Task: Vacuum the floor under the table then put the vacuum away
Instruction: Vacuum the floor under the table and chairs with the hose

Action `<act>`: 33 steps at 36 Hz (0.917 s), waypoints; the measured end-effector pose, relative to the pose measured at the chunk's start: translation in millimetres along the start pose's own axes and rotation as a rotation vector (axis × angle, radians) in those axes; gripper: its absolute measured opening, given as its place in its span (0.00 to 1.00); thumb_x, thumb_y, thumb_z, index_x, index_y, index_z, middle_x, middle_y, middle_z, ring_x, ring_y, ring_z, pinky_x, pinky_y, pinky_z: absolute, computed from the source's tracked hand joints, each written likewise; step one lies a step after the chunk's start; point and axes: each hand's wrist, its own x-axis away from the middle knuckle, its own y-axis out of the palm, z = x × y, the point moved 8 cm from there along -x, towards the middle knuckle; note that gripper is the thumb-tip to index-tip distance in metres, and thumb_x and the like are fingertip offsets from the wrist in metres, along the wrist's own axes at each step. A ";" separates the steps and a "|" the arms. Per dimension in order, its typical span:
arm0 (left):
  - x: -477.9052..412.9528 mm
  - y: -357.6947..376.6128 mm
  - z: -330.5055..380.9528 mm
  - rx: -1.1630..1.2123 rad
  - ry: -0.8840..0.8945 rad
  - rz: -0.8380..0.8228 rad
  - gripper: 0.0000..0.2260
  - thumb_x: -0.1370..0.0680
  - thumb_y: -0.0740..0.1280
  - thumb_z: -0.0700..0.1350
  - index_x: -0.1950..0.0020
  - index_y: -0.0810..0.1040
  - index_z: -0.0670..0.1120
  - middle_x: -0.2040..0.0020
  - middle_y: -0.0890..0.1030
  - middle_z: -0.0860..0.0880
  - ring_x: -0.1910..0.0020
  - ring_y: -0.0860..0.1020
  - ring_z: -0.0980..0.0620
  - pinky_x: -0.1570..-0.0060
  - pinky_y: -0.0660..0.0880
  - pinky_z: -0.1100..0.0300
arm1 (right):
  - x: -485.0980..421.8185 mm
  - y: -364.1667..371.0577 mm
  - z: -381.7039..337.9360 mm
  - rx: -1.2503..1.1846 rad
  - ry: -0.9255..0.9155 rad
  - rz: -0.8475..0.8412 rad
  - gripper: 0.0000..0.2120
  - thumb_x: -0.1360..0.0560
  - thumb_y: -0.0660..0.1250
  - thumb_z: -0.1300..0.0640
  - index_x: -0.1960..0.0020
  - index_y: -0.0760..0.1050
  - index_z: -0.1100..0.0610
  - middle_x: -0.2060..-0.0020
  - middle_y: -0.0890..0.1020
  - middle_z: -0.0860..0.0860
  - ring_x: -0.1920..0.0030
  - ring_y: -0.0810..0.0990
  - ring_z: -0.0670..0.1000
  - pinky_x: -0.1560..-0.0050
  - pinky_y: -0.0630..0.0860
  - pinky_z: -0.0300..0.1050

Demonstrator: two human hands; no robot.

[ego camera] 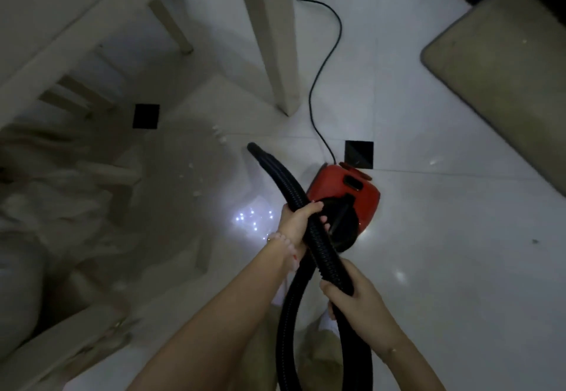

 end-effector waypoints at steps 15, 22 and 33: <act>1.2 -151.0 -30.1 0.295 -0.010 0.227 0.17 0.31 0.69 0.37 0.44 0.70 0.41 0.65 0.73 0.44 0.70 0.76 0.49 0.65 0.77 0.56 | -30.3 104.2 41.7 0.341 0.057 -0.132 0.04 0.25 0.67 0.53 0.51 0.75 0.52 0.66 0.77 0.50 0.69 0.75 0.48 0.64 0.70 0.41; -7.7 -178.2 -43.2 0.329 -0.077 0.188 0.13 0.24 0.68 0.38 0.43 0.67 0.42 0.63 0.74 0.42 0.65 0.75 0.46 0.56 0.77 0.50 | -42.8 123.1 55.8 0.427 0.091 -0.146 0.05 0.25 0.67 0.51 0.51 0.74 0.50 0.67 0.78 0.53 0.71 0.76 0.49 0.69 0.71 0.43; -23.6 -185.0 -30.3 0.320 -0.058 0.157 0.23 0.25 0.69 0.36 0.34 0.64 0.45 0.50 0.75 0.42 0.56 0.78 0.47 0.46 0.78 0.47 | -78.6 138.7 45.5 0.496 0.129 -0.164 0.07 0.25 0.66 0.49 0.48 0.73 0.48 0.69 0.77 0.48 0.70 0.76 0.48 0.65 0.73 0.46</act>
